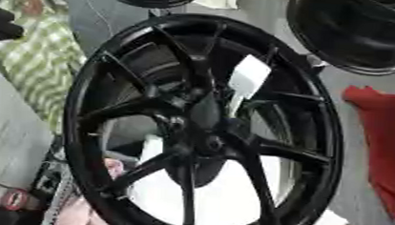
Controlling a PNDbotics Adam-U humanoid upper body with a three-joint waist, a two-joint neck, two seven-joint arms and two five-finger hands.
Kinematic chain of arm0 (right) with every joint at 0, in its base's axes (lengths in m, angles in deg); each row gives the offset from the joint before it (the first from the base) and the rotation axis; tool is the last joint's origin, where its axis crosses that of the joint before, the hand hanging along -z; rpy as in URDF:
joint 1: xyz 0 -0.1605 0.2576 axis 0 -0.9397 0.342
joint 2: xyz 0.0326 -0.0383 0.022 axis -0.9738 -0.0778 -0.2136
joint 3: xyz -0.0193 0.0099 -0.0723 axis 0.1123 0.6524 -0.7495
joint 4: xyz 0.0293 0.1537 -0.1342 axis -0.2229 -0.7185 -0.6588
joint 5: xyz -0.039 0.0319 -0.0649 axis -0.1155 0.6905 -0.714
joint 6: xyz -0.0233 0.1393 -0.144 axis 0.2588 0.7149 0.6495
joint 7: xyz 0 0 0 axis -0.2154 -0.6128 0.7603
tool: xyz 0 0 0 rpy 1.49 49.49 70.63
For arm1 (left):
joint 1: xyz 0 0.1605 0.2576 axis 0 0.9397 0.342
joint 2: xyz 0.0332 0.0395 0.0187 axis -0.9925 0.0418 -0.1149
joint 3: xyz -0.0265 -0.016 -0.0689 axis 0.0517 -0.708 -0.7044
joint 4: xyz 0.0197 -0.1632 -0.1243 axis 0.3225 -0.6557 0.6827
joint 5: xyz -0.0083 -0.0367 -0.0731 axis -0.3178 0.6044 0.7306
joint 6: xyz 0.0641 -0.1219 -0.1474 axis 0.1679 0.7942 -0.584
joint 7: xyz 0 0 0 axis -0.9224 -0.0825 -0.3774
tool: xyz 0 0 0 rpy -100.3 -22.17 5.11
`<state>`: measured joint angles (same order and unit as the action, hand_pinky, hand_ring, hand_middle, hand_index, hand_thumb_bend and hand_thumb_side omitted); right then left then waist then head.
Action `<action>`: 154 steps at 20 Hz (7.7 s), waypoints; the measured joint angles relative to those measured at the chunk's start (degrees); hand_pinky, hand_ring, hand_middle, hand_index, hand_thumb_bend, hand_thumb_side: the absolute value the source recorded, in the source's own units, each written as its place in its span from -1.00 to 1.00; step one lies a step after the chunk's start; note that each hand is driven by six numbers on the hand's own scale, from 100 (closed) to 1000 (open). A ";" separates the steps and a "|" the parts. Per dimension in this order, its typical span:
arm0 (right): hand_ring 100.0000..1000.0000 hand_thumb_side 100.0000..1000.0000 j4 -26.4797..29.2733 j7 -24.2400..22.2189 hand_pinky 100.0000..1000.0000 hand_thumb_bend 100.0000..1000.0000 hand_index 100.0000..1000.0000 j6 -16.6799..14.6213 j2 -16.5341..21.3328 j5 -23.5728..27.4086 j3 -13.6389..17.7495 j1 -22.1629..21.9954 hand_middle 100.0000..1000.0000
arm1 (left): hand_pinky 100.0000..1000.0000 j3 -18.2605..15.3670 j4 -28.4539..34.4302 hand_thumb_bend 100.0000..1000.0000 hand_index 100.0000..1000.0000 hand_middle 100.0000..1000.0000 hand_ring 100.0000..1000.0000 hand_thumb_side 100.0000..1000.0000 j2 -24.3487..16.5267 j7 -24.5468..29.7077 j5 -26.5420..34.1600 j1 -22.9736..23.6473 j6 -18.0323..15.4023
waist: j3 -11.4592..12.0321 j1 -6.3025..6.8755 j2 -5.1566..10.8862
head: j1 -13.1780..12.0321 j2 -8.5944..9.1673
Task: Pull the pin out of the wheel hub.
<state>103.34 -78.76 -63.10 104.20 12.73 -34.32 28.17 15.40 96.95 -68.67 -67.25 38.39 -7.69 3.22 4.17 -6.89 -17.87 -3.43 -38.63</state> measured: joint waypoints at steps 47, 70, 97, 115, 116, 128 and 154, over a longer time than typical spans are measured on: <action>0.65 -0.90 -5.27 -33.19 0.66 -0.12 0.52 -31.20 -12.79 -24.99 -23.98 23.08 0.39 | 0.30 0.09 0.00 -1.00 0.44 0.04 0.09 0.56 -0.12 0.58 0.00 -0.74 -0.24 | 3.77 -1.76 -0.19 | 4.08 1.18; 0.74 -1.00 -8.93 -43.74 0.71 -0.05 0.65 -41.09 -13.89 -19.66 -18.44 23.57 0.50 | 0.31 0.47 0.00 -1.00 0.44 0.03 0.08 0.56 -1.15 1.18 -0.22 -3.22 -0.62 | 7.76 -4.26 -2.45 | 5.87 4.07; 0.70 -0.93 4.47 -49.55 0.68 0.01 0.66 -35.28 -9.34 -9.57 -19.32 18.58 0.49 | 0.31 0.76 0.00 -1.00 0.44 0.03 0.08 0.55 -1.53 1.29 0.06 -3.46 -0.70 | 8.37 -3.81 -1.98 | 6.18 5.31; 0.69 -0.92 14.48 -51.65 0.63 -0.08 0.63 -31.39 -6.53 -15.59 -20.07 17.44 0.47 | 0.31 0.76 0.00 -1.00 0.44 0.03 0.08 0.56 -1.52 1.39 0.07 -2.94 -0.61 | 8.36 -3.80 -1.70 | 5.80 6.10; 0.70 -0.93 14.51 -51.12 0.63 -0.08 0.63 -30.43 -6.53 -16.29 -20.49 17.77 0.47 | 0.31 0.76 0.00 -1.00 0.44 0.03 0.08 0.56 -1.52 1.42 0.07 -2.91 -0.57 | 8.35 -3.80 -1.65 | 5.80 6.11; 0.70 -0.97 15.13 -44.55 0.62 -0.15 0.60 -17.91 -8.44 -24.27 -25.15 21.55 0.47 | 0.31 0.76 0.00 -1.00 0.44 0.02 0.08 0.57 -1.49 1.46 -0.02 -1.95 -0.32 | 7.73 -3.89 -1.63 | 5.65 6.11; 0.69 -1.00 14.11 -46.24 0.61 -0.22 0.58 -15.99 -9.61 -26.40 -26.88 21.66 0.45 | 0.32 0.74 0.00 -1.00 0.44 0.02 0.08 0.59 -1.05 1.48 -0.37 -1.44 -0.14 | 7.54 -4.17 -2.81 | 5.34 5.96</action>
<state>117.45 -125.00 -79.09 94.59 -13.67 -61.19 49.83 16.13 96.96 -69.72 -65.76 38.02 -9.14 3.08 11.71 -11.06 -20.68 1.91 -32.67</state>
